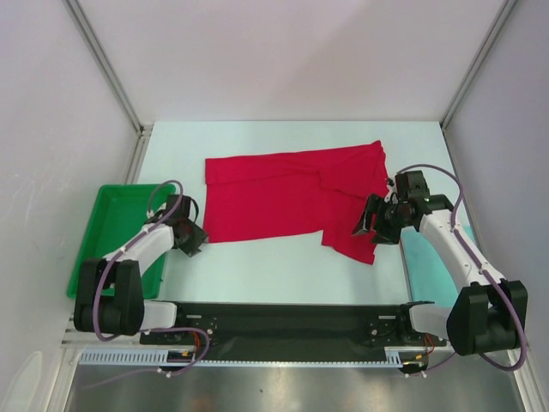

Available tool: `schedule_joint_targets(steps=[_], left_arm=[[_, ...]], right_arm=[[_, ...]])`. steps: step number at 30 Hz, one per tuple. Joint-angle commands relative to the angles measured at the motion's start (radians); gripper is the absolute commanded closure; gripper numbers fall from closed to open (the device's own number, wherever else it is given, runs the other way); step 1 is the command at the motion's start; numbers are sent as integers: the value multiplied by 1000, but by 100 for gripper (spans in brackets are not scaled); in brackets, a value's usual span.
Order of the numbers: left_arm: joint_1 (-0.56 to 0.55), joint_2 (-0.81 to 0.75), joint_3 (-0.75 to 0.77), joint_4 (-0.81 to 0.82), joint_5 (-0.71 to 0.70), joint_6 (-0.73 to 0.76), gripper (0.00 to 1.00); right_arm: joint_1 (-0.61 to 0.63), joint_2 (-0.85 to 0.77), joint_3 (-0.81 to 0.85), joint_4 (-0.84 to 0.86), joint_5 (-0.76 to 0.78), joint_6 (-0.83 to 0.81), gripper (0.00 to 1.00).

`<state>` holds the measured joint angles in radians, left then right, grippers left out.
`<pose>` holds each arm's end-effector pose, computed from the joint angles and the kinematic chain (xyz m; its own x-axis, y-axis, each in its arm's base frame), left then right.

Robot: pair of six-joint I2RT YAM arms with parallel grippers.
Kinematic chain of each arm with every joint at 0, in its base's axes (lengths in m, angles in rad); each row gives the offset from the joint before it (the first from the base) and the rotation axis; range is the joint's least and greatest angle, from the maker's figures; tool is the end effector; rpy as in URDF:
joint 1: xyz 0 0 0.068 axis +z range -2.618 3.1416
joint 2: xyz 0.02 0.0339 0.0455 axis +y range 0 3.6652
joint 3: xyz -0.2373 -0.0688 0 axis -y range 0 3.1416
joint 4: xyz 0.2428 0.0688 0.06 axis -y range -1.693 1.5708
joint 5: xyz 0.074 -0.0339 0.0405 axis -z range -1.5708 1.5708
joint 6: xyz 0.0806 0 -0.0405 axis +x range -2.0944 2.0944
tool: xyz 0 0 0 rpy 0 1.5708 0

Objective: Fold and stack the t-shirts
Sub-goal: Fold the tshirt

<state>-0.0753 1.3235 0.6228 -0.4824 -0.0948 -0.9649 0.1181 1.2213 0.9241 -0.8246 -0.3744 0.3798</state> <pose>0.2444 -0.0108 0.0901 -0.5580 -0.7785 -0.2873 -0.7365 0.6241 -0.2609 0.2479 0.0591 0.1885 -0.9300 0.2371 -0.2810 0.0834 0.8804 0.4669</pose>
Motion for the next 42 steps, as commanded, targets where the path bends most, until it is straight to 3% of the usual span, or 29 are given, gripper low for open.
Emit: schedule_joint_targets(steps=[1, 12, 17, 20, 22, 24, 29, 38, 42], left_arm=[[6, 46, 5, 56, 12, -15, 58], [8, 83, -12, 88, 4, -20, 60], [8, 72, -24, 79, 3, -28, 76], [8, 66, -32, 79, 9, -9, 86], [9, 69, -32, 83, 20, 11, 100], [8, 75, -28, 88, 29, 28, 100], [8, 95, -15, 100, 79, 51, 100], [9, 88, 8, 97, 133, 86, 100], [17, 95, 18, 91, 139, 98, 100]], right_arm=[[5, 13, 39, 5, -12, -19, 32], [-28, -17, -31, 1, 12, -5, 33], [-87, -8, -62, -21, 55, 7, 33], [-141, 4, -94, -4, 58, 16, 39], [-159, 32, -108, 24, 61, 24, 44], [-164, 70, -103, 44, 65, 37, 55], [-182, 128, -131, 120, 42, 88, 58], [-182, 202, -180, 177, 52, 109, 45], [-182, 227, -211, 238, 6, 129, 45]])
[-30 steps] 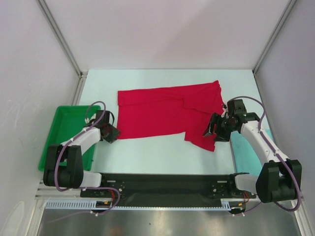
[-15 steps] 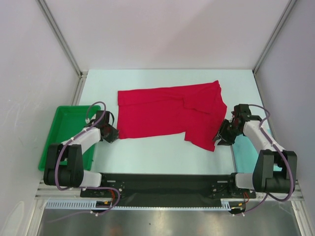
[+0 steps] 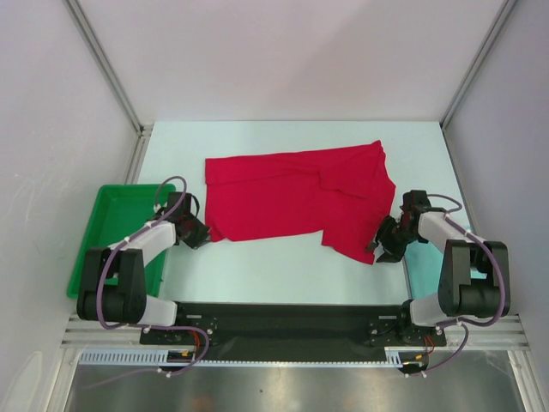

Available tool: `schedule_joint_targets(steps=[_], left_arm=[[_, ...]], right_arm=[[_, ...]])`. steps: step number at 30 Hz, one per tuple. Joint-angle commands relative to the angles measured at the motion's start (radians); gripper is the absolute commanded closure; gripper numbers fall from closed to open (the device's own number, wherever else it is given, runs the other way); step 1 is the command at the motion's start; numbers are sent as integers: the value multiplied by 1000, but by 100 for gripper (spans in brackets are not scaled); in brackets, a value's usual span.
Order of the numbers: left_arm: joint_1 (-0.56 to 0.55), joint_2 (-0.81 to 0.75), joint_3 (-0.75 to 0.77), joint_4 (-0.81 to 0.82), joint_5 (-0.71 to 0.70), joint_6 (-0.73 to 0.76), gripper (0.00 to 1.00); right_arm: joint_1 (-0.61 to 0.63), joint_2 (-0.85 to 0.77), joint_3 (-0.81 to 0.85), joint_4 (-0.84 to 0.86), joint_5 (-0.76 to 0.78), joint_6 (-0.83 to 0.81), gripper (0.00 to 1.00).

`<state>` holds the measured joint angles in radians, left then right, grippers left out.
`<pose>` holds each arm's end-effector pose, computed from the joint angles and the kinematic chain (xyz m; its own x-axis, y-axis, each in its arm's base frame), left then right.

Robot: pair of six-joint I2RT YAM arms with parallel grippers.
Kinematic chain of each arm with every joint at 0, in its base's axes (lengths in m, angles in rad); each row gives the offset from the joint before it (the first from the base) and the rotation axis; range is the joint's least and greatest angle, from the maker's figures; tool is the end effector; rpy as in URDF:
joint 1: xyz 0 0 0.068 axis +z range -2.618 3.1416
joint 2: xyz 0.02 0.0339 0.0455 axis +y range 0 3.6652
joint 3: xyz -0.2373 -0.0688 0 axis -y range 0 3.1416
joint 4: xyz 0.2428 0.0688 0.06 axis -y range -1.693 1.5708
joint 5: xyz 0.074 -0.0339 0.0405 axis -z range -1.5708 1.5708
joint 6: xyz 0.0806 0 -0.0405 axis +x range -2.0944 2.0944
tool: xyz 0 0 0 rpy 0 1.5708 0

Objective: Fold and stack the t-shirts
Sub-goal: Fold the tshirt

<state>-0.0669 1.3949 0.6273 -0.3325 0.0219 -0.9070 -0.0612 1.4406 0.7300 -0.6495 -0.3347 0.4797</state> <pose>0.2642 -0.0195 0.0839 -0.6083 -0.7485 -0.2640 -0.6532 0.6611 -0.3692 0.2449 0.0115 0.0891 -0.8709 0.4901 -0.0373 0.4409 0.8125 0.3815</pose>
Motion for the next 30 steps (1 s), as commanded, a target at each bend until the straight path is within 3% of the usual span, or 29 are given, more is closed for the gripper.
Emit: schedule_joint_targets(steps=[1, 8, 10, 11, 13, 30], left_arm=[[9, 29, 17, -60, 23, 43, 100], [30, 32, 34, -72, 15, 60, 100], [32, 30, 38, -82, 13, 65, 100], [33, 24, 38, -86, 12, 66, 100], [33, 12, 37, -100, 4, 69, 100], [49, -174, -49, -214, -19, 68, 100]], right_arm=[[-3, 10, -21, 70, -36, 36, 46], [-2, -25, -98, 132, -59, 76, 51], [-3, -35, -98, 139, -58, 74, 70], [-3, -45, -95, 128, -46, 71, 86], [-3, -89, -89, 70, -21, 71, 99], [35, -423, -129, -259, 72, 126, 100]])
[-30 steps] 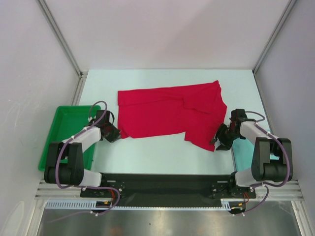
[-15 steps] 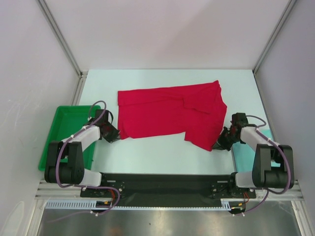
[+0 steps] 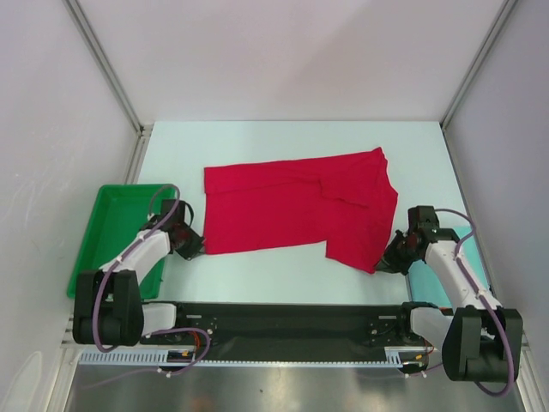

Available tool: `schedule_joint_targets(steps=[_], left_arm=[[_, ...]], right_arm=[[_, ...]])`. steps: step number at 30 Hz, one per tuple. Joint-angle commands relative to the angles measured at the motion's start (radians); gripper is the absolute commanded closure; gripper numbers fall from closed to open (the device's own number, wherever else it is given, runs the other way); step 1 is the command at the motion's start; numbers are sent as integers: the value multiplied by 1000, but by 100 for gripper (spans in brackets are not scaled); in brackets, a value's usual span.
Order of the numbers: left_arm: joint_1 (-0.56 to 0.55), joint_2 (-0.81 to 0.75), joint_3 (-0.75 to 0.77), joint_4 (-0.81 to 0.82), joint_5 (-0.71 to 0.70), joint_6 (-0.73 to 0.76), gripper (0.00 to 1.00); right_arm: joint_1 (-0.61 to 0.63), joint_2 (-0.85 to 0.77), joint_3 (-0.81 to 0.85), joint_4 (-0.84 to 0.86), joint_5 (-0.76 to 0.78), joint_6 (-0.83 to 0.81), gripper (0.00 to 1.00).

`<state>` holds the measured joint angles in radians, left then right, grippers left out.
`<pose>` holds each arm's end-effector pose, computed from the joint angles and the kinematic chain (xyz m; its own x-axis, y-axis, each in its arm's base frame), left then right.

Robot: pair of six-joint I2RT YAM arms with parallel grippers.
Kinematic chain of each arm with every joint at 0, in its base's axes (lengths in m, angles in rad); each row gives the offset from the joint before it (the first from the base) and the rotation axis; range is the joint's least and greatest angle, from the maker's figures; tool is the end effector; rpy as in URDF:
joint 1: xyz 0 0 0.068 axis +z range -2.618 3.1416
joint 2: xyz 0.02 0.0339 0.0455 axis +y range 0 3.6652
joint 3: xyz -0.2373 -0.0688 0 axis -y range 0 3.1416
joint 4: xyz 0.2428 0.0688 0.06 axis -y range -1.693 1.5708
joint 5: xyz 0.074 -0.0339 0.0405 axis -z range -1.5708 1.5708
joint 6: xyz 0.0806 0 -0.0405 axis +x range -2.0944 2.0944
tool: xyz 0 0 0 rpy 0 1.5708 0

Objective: Fold and stack the t-shirts
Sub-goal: Fold the tshirt

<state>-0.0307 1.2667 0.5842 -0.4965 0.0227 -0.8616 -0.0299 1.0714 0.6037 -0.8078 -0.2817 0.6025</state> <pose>0.2341 -0.0090 0.0905 -0.6315 -0.7397 -0.2327 -0.6754 0.6721 -0.3034 0.1948 0.0166 0.1210 -0.8175 0.5691 -0.0891 0.4990 0.7769 0.3841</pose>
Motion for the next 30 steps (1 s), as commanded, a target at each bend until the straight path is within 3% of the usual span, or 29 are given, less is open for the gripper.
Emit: schedule_joint_targets(steps=[1, 7, 13, 22, 30], left_arm=[[12, -64, -7, -60, -48, 22, 100], [14, -144, -29, -103, -46, 30, 100], [12, -127, 43, -109, -7, 111, 100], [12, 43, 242, -90, 0, 161, 100], [15, 221, 402, -76, 8, 164, 100]], right_arm=[[4, -70, 4, -111, 13, 2, 100], [10, -110, 57, -177, 35, -36, 100], [15, -36, 195, -87, -17, -63, 100], [25, 341, 571, 36, -62, -96, 100], [27, 645, 915, 25, -118, -132, 100]])
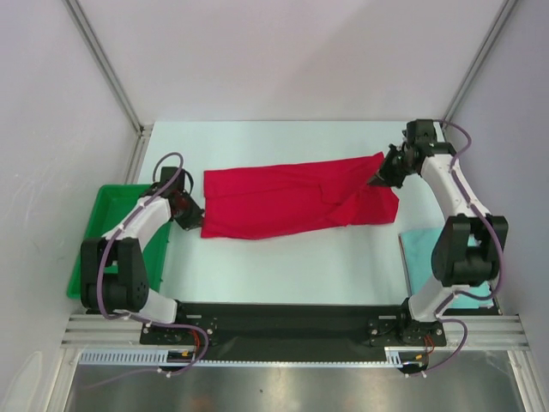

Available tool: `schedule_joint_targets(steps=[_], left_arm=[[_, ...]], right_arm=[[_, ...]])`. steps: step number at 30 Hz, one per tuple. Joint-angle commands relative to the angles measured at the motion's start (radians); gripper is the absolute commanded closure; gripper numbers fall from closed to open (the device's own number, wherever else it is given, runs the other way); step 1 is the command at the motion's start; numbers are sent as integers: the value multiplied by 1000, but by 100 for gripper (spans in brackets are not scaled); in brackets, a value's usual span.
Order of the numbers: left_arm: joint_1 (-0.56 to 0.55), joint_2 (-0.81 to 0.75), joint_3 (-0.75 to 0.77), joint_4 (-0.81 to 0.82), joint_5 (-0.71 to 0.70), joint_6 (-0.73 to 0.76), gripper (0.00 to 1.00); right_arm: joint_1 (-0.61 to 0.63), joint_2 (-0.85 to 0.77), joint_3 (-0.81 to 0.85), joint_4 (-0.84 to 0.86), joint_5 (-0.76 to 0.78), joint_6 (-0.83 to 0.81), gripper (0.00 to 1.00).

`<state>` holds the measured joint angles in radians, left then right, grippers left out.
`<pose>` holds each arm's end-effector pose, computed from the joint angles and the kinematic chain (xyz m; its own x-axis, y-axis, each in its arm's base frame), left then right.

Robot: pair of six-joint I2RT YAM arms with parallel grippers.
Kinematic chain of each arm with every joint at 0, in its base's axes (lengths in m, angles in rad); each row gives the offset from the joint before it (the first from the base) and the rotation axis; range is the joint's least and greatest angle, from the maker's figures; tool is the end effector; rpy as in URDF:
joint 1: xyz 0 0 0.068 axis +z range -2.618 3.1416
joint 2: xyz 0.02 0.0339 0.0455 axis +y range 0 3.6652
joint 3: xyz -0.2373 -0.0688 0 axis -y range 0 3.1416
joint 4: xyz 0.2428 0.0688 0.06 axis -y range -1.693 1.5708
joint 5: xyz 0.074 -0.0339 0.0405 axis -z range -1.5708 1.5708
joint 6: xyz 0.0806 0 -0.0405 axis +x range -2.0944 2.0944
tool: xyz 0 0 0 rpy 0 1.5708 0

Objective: Fold and stack the t-shirts
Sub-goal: Fold the tshirt

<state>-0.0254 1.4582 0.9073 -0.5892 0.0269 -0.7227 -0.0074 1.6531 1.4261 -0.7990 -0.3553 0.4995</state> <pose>0.2960 -0.0097 0.1329 -0.7055 -0.6435 -0.2970 -0.5734 0.7646 -0.2945 0.3673 0.0253 0.2259 -0.8338 0.4553 -0.3124 0.2575 0.8211 0.5094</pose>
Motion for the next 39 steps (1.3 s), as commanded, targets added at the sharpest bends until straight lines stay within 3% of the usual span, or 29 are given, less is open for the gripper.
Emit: schedule_joint_targets(steps=[1, 16, 39], left_arm=[[10, 59, 111, 15, 2, 25, 100], [62, 312, 330, -29, 15, 34, 100], [62, 395, 416, 25, 94, 45, 100]], right_arm=[[4, 86, 155, 5, -48, -32, 100], [4, 448, 586, -98, -102, -56, 100], [-12, 571, 754, -146, -73, -64, 100]])
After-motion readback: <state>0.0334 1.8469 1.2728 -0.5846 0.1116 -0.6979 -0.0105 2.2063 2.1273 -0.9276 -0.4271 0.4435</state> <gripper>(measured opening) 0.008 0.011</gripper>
